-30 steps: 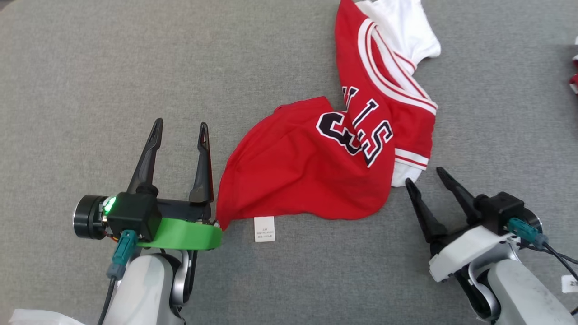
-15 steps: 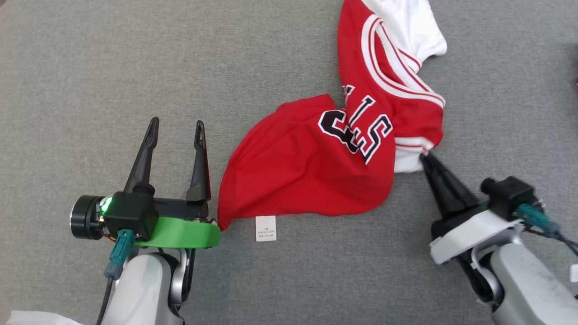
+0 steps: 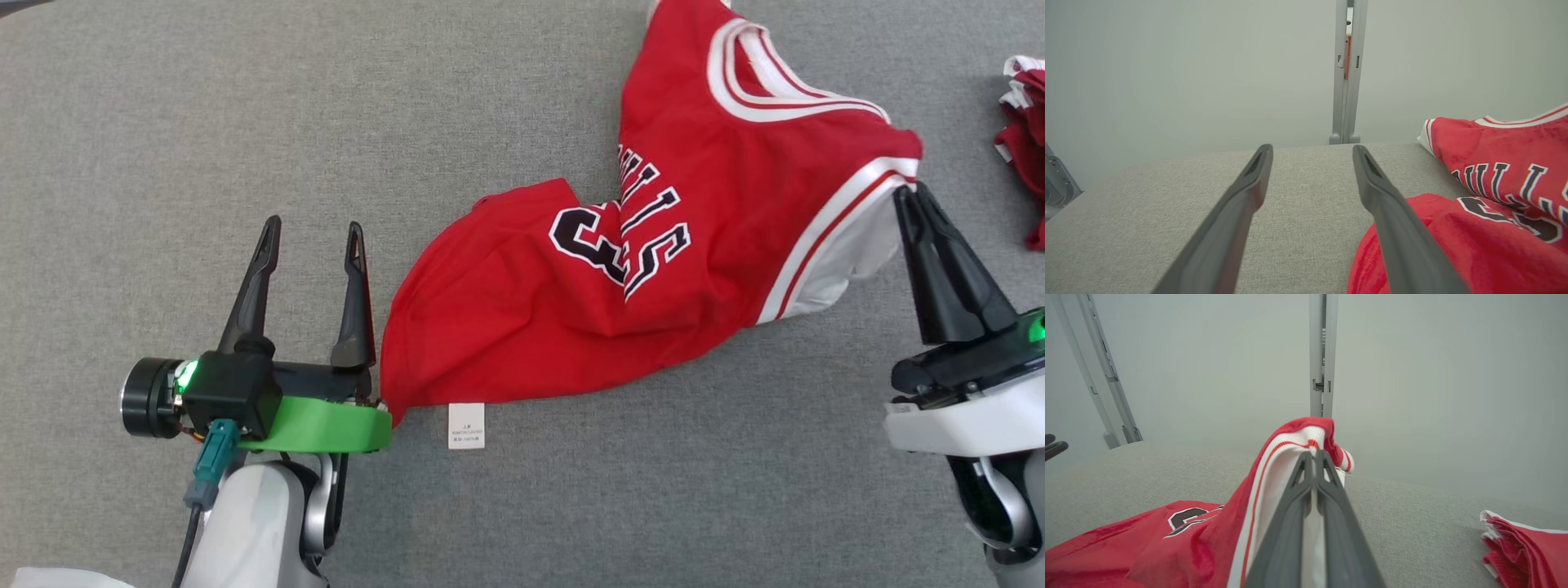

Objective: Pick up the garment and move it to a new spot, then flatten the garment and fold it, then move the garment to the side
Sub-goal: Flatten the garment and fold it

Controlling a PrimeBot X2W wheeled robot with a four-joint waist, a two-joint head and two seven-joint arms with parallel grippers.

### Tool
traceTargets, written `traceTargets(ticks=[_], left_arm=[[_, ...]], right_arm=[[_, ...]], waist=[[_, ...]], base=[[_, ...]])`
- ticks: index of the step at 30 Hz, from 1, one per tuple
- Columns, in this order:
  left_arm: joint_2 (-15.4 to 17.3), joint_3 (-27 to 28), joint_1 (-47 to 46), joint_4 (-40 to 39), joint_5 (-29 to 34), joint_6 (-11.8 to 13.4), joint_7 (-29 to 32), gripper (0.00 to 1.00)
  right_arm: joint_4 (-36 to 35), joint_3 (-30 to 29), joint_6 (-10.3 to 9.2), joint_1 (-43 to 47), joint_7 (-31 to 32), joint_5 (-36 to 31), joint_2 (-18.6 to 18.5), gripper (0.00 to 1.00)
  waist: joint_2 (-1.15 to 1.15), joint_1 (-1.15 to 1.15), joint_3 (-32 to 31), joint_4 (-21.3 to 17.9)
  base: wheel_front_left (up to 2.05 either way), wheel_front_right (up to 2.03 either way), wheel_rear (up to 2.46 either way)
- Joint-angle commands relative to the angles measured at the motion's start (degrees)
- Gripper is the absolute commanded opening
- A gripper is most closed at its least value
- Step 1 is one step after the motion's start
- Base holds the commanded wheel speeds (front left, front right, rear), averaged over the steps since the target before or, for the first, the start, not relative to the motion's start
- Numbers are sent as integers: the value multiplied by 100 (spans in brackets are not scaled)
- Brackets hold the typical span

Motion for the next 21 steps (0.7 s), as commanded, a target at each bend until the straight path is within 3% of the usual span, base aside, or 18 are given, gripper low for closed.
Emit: traceTargets(ticks=[1,7,17,18,19,20,21], left_arm=[[16,21,56,-29,3,-25,-16,100],[0,-9,-33,-34,-18,-42,-16,100],[-7,-3,-50,17,41,-44,-16,100],[-7,-12,-63,26,47,-48,-16,100],[-8,-21,-75,37,55,-55,-16,100],[-8,-27,-89,47,61,-67,-16,100],[-7,-28,-94,53,60,-76,-16,100]], right_arm=[[-100,-108,-3,108,94,0,43,0],[40,-370,-3,305,351,138,172,0],[1372,-388,-4,63,16,563,345,0],[1538,-364,-4,-15,-41,583,317,14],[1653,-342,-4,-77,-85,597,302,44],[1767,-331,-4,-150,-151,592,289,100],[1817,-334,-4,-203,-225,573,282,100]], waist=[[0,0,11,0],[0,0,93,54],[0,0,156,43],[0,0,157,40],[0,0,156,43],[0,0,151,48],[0,0,143,50]], base=[[0,0,0],[0,0,0],[0,0,0],[0,0,0],[0,0,0],[0,0,0],[0,0,0]])
